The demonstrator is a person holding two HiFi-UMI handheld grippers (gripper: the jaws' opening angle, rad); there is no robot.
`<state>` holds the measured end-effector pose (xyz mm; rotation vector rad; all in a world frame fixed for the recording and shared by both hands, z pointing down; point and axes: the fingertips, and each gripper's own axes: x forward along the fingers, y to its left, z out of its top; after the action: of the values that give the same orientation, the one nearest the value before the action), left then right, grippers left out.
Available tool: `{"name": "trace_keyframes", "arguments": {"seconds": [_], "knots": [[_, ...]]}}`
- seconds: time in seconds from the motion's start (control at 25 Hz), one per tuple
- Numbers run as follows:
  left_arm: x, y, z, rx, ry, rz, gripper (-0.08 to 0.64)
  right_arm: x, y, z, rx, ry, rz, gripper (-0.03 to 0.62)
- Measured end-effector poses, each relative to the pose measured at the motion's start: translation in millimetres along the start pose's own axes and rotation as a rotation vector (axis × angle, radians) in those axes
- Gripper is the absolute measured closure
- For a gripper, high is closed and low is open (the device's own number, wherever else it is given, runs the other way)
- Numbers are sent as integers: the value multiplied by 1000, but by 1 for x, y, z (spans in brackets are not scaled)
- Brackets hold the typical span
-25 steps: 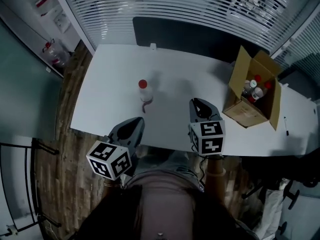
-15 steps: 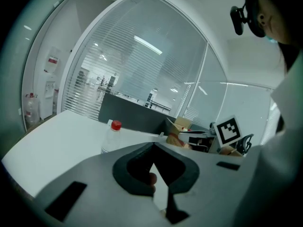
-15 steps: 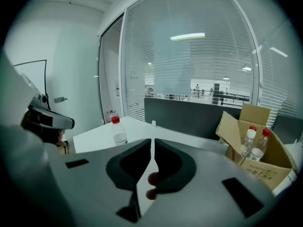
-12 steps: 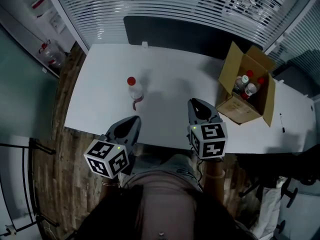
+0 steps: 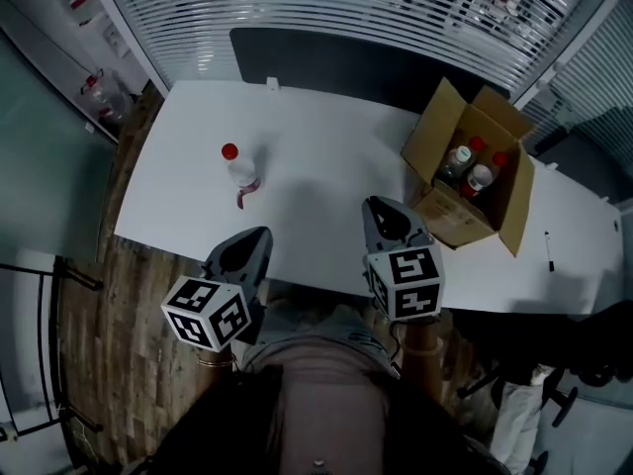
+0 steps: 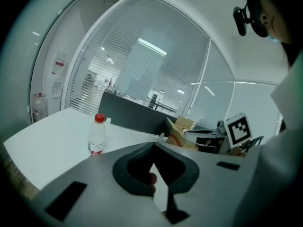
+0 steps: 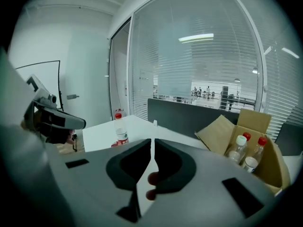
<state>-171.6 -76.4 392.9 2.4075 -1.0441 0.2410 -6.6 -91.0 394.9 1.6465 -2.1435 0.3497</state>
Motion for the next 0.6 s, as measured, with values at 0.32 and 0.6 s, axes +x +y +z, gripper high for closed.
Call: {"name": "trace_keyframes", "arguments": {"seconds": [0.32, 0.6], "knots": [[28, -60, -11, 6, -3, -6, 554, -44, -57, -2, -15, -47, -16, 549], [59, -112, -21, 18, -4, -21, 554, -80, -111, -13, 6, -81, -42, 549]]}}
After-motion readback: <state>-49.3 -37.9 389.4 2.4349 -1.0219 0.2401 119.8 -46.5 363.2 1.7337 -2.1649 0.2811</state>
